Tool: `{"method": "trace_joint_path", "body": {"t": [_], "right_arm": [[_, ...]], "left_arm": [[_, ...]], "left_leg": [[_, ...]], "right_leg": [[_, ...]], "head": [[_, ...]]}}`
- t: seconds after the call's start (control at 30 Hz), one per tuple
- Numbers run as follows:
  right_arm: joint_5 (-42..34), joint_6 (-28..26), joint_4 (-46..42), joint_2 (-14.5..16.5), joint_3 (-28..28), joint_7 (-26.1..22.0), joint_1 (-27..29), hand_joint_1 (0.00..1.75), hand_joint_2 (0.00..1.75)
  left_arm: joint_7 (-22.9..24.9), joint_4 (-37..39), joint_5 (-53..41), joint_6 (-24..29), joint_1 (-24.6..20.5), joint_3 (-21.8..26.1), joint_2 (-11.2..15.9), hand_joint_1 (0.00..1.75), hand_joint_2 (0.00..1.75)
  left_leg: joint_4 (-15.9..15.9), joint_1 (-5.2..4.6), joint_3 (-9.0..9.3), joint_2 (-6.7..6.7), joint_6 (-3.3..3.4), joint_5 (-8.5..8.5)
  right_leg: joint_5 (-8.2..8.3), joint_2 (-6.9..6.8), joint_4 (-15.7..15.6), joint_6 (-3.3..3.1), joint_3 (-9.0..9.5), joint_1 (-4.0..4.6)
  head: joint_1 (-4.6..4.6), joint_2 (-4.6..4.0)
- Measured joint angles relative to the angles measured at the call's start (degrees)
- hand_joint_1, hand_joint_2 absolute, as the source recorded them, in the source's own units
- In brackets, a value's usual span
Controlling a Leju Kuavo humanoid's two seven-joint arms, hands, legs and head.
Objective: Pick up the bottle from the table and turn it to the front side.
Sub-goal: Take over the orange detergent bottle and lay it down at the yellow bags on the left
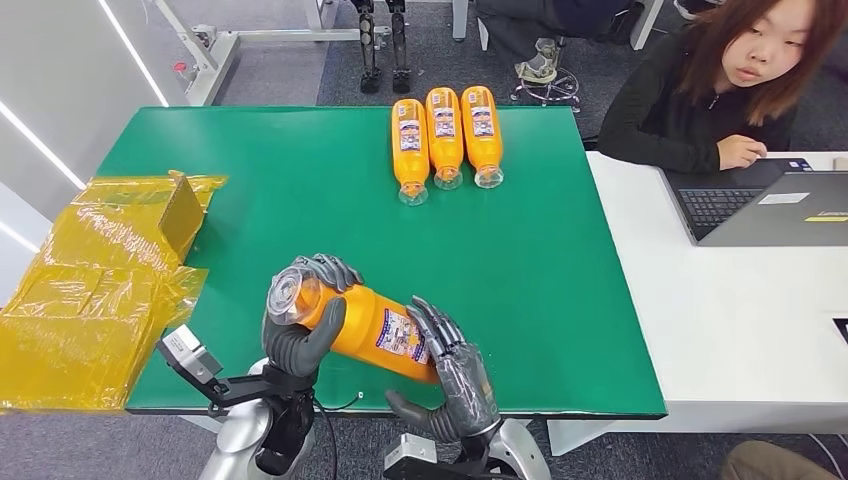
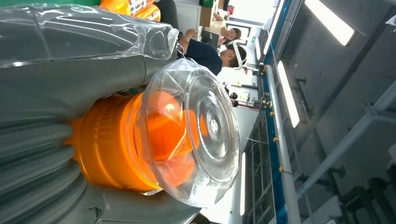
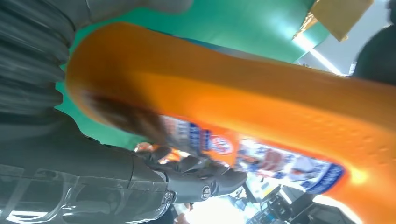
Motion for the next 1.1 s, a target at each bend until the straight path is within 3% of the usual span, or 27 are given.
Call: {"method": "trace_joint_path", "body": {"t": [0.47, 0.73, 1.1], "right_arm": [[3.68, 0.04, -0.24, -0.13, 0.86, 2.56, 1.09, 0.0, 1.75], [6.54, 2.06, -1.59, 1.01, 0.83, 3.87, 1.61, 0.0, 1.75], [8.42, 5.92, -5.04, 2.4, 0.27, 5.46, 2.11, 0.0, 1.75]], "left_arm": [[-0.06, 0.05, -0.61, 1.41, 0.12, 0.04, 0.27, 1.61, 1.75], [0.2, 0.09, -16.38, 14.59, -1.41, 0.37, 1.32, 1.59, 1.75], [3.69, 4.87, -38.69, 28.89, -9.78, 1.81, 5.2, 1.53, 1.75]], "left_leg": [[0.0, 0.01, 0.0, 0.0, 0.0, 0.0], [0.0, 0.01, 0.0, 0.0, 0.0, 0.0], [0.0, 0.01, 0.01, 0.0, -0.02, 0.03]], "right_leg": [[0.0, 0.0, 0.01, 0.0, 0.0, 0.01], [0.0, 0.0, 0.01, 0.0, 0.0, 0.01], [0.01, 0.01, 0.03, -0.01, 0.01, 0.01]], "head": [[0.0, 0.0], [0.01, -0.01], [0.02, 0.0]]}}
